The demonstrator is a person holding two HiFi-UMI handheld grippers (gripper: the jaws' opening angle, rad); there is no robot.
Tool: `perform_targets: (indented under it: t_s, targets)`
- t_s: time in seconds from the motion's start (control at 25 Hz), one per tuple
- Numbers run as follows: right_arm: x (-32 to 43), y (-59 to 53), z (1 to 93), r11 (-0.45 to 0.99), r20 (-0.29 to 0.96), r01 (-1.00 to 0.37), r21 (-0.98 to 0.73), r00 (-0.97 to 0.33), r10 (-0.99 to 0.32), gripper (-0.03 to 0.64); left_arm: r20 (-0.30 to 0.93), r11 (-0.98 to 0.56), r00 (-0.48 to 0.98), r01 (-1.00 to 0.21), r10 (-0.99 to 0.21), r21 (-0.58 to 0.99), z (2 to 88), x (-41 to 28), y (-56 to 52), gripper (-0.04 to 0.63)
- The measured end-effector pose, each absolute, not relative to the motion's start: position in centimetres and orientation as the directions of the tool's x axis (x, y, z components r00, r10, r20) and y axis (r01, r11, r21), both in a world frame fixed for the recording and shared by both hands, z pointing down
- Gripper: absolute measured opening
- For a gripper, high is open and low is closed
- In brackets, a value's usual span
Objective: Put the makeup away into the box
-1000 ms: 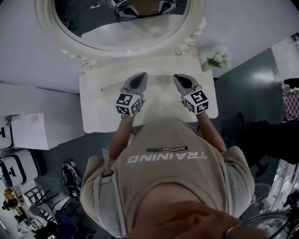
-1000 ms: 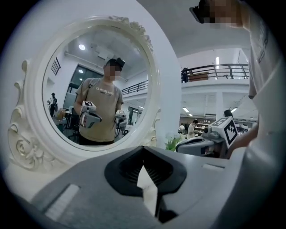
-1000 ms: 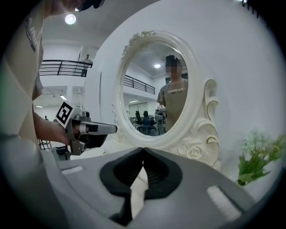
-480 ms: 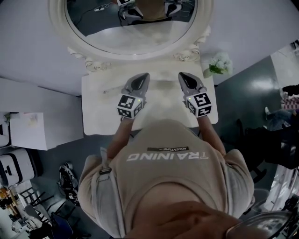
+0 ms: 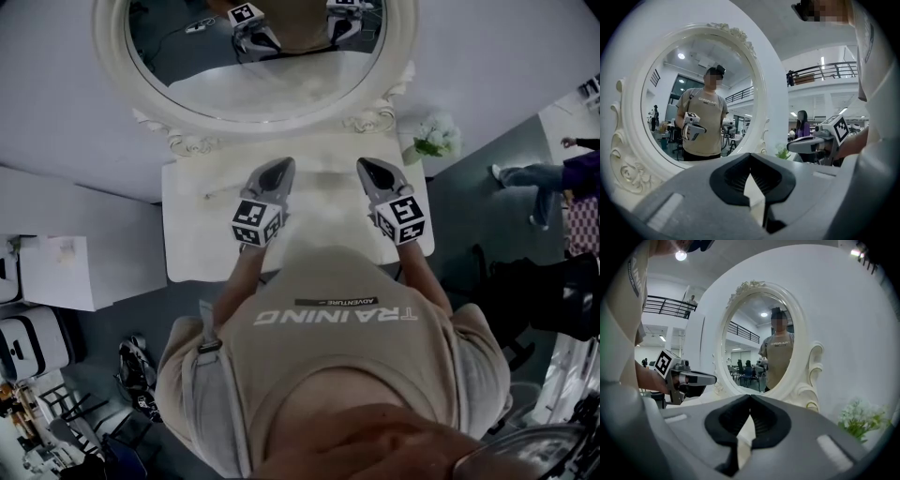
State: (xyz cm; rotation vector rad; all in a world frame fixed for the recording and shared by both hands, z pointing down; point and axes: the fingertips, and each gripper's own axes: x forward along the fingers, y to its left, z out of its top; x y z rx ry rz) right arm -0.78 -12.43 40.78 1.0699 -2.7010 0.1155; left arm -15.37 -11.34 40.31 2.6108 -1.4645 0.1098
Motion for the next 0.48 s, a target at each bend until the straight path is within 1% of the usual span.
perform_targets:
  t_s: [0.48]
  targets:
    - [-0.5,-11.8,40.0,0.763,0.240,-0.635,0.119,-0.727,-0.643,0.003,0.143,-0.503,0.510,-0.860,-0.848,0.084,39.9,-13.9,-10.3,0.006]
